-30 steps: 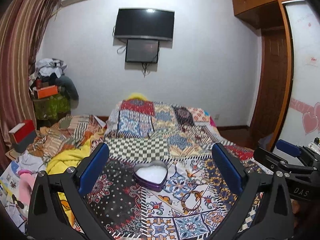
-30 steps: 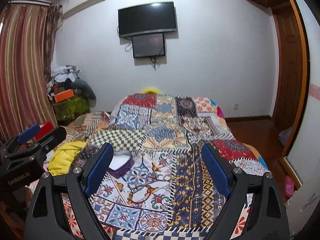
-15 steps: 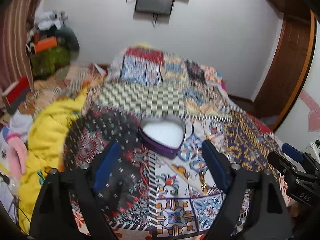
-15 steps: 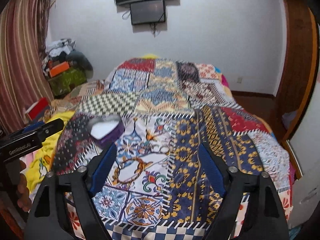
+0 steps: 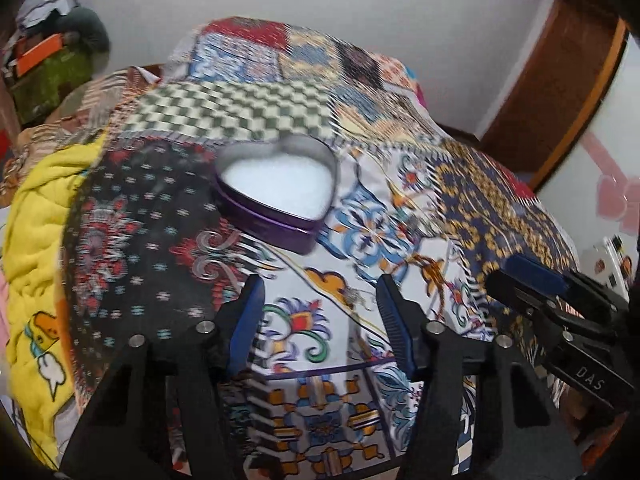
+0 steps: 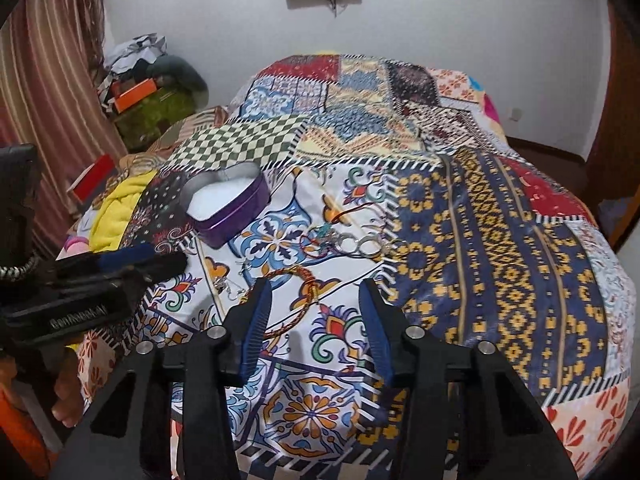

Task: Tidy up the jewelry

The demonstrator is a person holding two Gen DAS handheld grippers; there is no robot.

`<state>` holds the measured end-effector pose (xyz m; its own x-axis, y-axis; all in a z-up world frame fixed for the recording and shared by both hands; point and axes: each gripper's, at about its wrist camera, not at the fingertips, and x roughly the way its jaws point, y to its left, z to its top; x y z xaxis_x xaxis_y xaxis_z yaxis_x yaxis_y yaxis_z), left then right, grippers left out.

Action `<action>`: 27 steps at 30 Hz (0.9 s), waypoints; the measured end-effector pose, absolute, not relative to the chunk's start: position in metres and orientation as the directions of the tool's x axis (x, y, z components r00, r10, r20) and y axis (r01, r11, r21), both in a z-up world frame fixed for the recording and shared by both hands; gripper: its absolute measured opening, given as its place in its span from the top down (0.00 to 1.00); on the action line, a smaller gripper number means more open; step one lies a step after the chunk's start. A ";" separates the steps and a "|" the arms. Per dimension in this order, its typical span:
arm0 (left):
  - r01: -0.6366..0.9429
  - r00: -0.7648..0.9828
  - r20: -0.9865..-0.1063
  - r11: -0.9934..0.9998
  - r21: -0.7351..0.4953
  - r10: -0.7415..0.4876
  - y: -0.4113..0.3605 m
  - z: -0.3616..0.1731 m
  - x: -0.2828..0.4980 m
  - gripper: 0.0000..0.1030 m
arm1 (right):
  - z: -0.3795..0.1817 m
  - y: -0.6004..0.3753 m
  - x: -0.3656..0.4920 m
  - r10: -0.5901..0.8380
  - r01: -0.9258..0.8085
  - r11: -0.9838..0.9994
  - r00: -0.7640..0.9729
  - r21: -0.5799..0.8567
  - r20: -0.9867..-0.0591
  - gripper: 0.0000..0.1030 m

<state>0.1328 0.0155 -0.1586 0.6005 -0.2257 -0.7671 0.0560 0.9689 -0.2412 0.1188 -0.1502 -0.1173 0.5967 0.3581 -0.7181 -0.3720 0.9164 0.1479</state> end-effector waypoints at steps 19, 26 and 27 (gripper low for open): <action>0.139 0.538 -0.801 0.965 -0.222 -0.262 -0.001 -0.187 0.152 0.92 | -0.138 -0.133 0.135 0.405 -0.415 0.888 0.503 0.197 -0.763 0.64; 0.135 0.558 -0.774 0.953 -0.270 -0.298 0.009 -0.183 0.148 0.92 | -0.141 -0.123 0.142 0.430 -0.442 0.870 0.461 0.220 -0.776 0.73; 0.135 0.569 -0.766 0.953 -0.272 -0.299 0.011 -0.182 0.146 0.92 | -0.143 -0.121 0.143 0.432 -0.444 0.868 0.454 0.223 -0.779 0.75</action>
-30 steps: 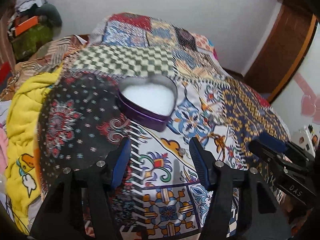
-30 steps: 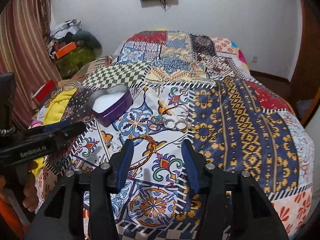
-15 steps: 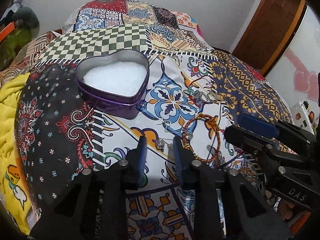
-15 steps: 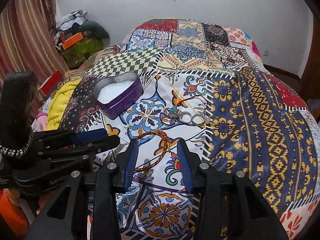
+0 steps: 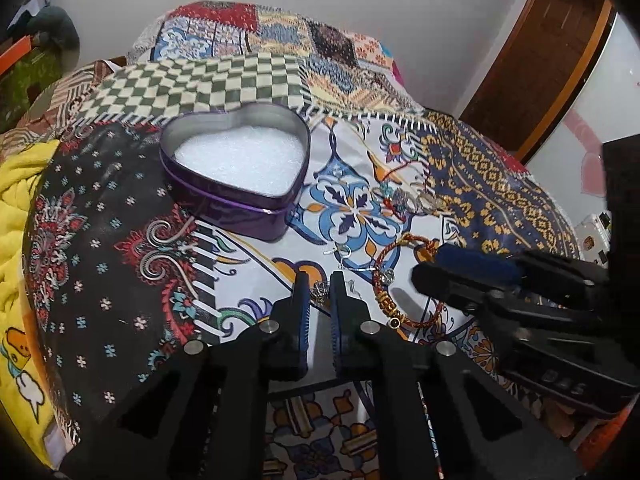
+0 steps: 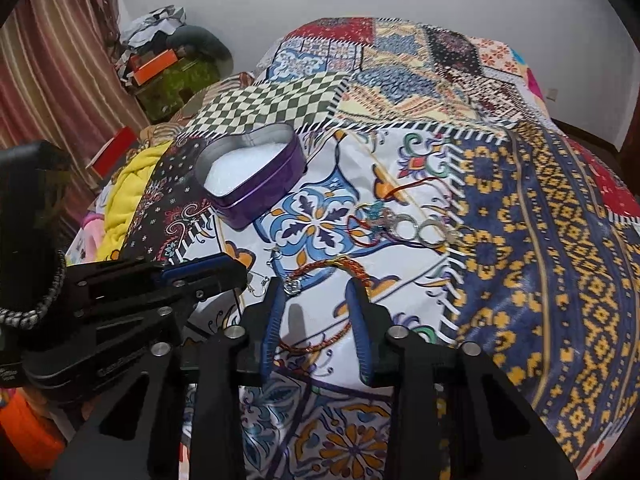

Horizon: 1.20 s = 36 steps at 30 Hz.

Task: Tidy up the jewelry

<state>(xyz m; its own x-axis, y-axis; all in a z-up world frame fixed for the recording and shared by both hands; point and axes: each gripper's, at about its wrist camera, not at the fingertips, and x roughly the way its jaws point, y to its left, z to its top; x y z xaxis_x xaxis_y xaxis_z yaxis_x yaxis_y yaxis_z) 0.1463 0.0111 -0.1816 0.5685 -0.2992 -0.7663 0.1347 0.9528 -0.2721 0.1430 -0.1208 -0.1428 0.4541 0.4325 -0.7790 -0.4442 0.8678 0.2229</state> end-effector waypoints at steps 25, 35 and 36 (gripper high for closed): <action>0.122 0.603 -0.750 0.961 -0.249 -0.271 0.019 -0.171 0.142 0.92 | -0.152 -0.106 0.147 0.448 -0.469 0.850 0.410 0.238 -0.795 0.91; 0.139 0.674 -0.689 0.962 -0.236 -0.267 0.020 -0.131 0.129 0.92 | -0.113 -0.111 0.138 0.455 -0.466 0.858 0.490 0.218 -0.744 0.91; 0.138 0.681 -0.683 0.962 -0.235 -0.264 0.020 -0.127 0.128 0.92 | -0.111 -0.111 0.137 0.456 -0.465 0.858 0.497 0.217 -0.739 0.91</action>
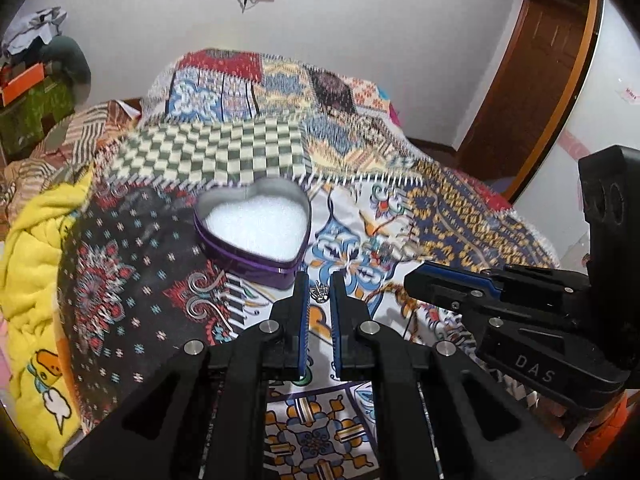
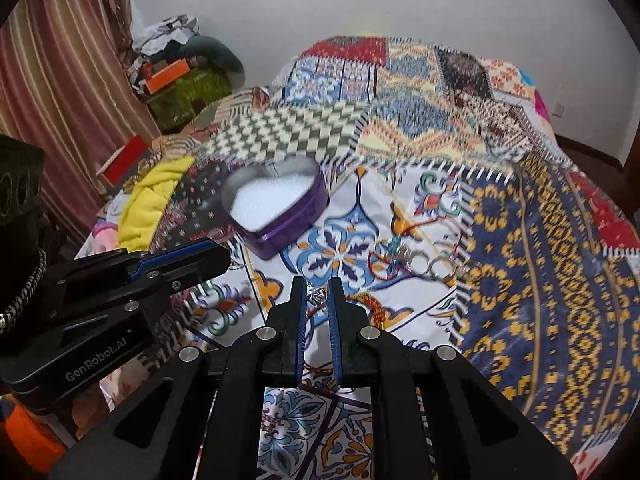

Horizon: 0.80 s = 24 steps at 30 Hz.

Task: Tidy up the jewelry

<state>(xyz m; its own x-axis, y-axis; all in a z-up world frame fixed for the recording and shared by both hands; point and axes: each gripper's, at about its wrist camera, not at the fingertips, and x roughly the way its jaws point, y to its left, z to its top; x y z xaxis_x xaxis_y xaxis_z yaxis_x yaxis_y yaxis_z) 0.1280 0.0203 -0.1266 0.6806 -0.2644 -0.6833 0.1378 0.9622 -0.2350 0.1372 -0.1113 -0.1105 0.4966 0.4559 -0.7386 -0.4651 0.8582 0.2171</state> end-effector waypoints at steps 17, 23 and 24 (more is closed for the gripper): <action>0.108 0.793 -0.574 0.974 -0.198 -0.205 0.045 -0.069 0.124 0.92 | -0.051 -0.098 0.137 0.481 -0.494 0.852 0.604 0.176 -0.635 0.91; 0.085 0.809 -0.561 0.978 -0.188 -0.178 0.055 -0.063 0.131 0.92 | -0.040 -0.090 0.144 0.497 -0.507 0.844 0.620 0.173 -0.607 0.91; 0.082 0.810 -0.559 0.979 -0.187 -0.175 0.057 -0.063 0.132 0.92 | -0.039 -0.089 0.147 0.499 -0.508 0.844 0.622 0.173 -0.604 0.91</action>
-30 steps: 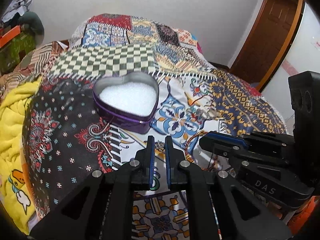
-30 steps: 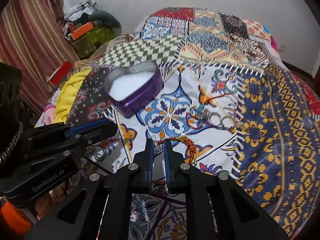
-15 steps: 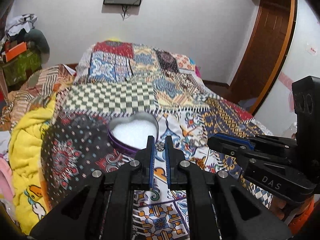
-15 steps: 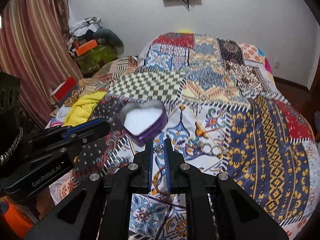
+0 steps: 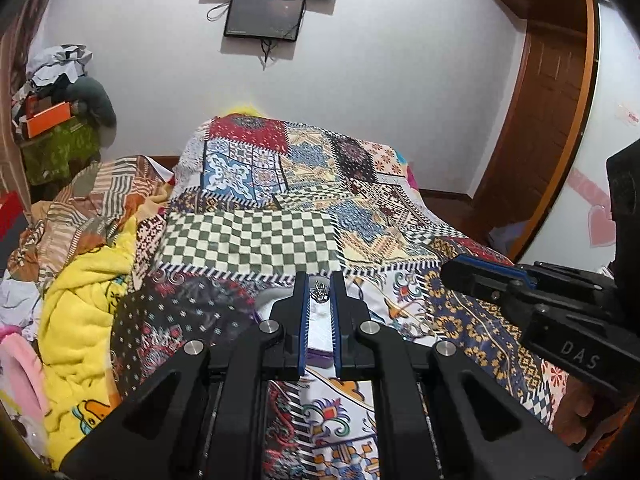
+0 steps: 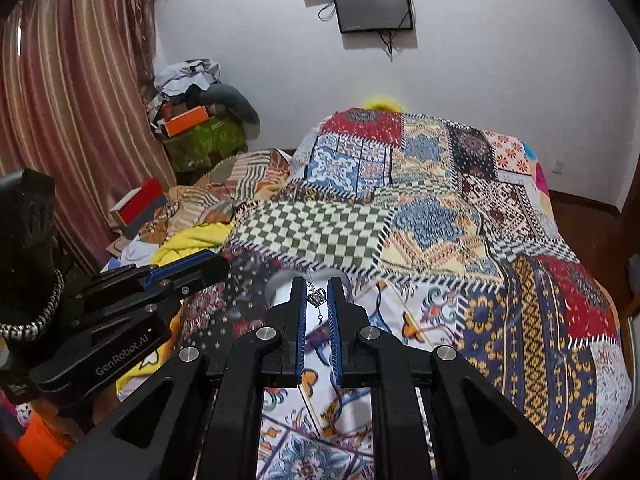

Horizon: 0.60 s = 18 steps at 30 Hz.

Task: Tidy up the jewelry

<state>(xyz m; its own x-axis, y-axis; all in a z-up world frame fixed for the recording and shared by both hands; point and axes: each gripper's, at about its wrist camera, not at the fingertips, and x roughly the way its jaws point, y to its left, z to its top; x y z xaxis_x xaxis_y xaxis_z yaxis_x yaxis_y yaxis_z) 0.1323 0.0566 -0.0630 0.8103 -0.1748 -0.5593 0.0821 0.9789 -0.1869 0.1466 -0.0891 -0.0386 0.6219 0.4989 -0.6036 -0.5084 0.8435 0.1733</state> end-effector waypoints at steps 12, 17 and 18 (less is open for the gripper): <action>0.063 0.804 -0.572 0.980 -0.190 -0.163 0.065 -0.074 0.157 0.92 | -0.044 -0.068 0.170 0.511 -0.525 0.833 0.605 0.177 -0.611 0.91; 0.060 0.786 -0.594 0.978 -0.201 -0.170 0.068 -0.086 0.171 0.92 | -0.053 -0.059 0.182 0.512 -0.532 0.828 0.587 0.177 -0.627 0.91; 0.058 0.780 -0.602 0.978 -0.202 -0.171 0.068 -0.089 0.175 0.92 | -0.055 -0.058 0.184 0.511 -0.533 0.828 0.584 0.177 -0.631 0.91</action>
<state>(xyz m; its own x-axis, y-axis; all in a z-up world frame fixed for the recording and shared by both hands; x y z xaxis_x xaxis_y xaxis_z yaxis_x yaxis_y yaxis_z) 0.1746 0.0680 -0.0890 0.7803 -0.1707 -0.6016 0.0581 0.9777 -0.2020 0.1840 -0.0579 -0.0551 0.5838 0.5105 -0.6313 -0.5328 0.8276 0.1765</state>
